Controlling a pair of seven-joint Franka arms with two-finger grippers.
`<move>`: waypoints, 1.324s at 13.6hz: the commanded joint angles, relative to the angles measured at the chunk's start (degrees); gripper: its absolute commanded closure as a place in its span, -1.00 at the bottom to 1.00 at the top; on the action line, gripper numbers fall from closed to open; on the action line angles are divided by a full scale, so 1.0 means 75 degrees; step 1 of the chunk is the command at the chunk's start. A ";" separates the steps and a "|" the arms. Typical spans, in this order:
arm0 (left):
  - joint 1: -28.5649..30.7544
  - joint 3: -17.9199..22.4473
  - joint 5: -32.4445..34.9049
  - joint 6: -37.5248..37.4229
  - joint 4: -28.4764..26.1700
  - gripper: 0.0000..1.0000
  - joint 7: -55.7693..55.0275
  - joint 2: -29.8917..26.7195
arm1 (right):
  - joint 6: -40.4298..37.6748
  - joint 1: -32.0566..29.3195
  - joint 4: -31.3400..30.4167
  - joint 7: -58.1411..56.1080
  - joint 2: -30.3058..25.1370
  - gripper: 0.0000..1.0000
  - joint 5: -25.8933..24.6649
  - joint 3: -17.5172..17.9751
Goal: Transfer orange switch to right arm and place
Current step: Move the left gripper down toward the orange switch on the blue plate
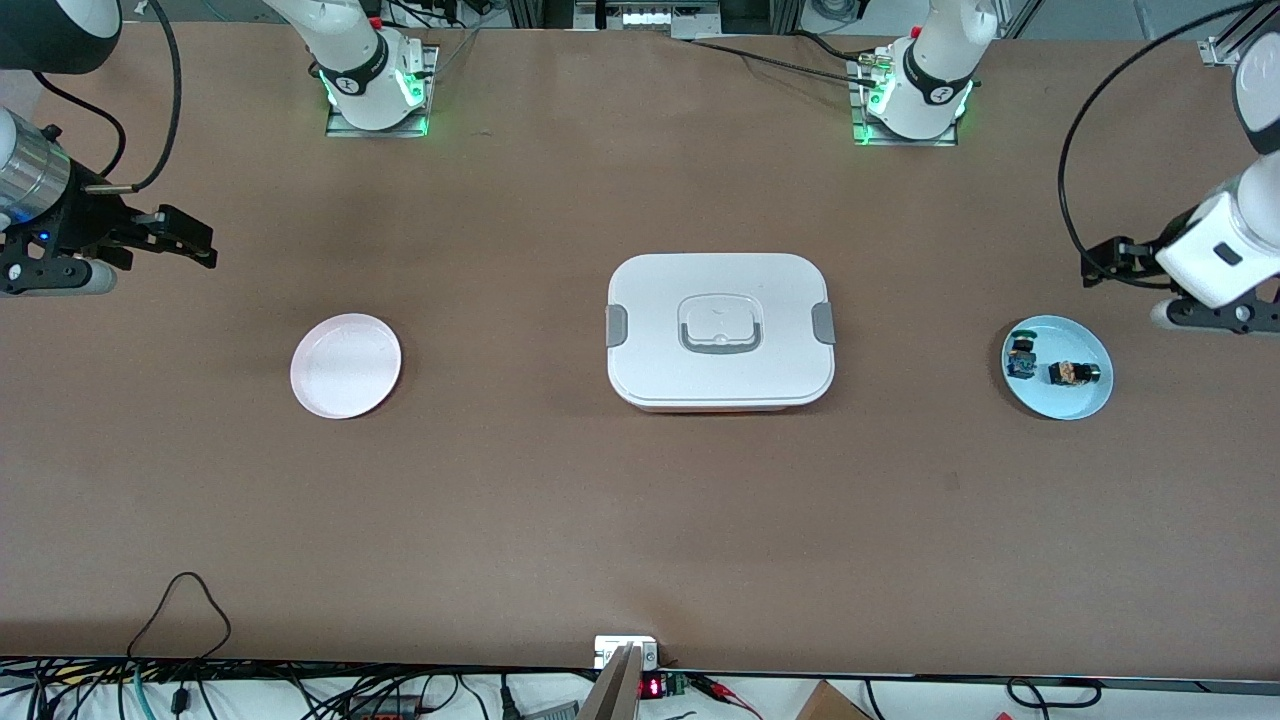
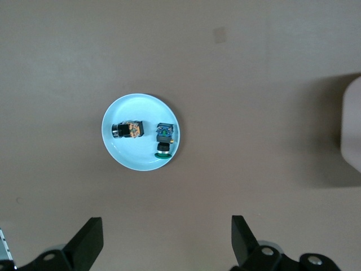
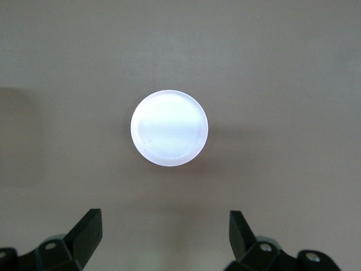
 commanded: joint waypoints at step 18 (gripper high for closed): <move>0.2427 -0.0065 0.0129 0.9816 -0.3995 -1.00 0.1944 0.2514 | -0.0113 -0.0065 0.0048 -0.0056 -0.0011 -1.00 -0.0035 0.0098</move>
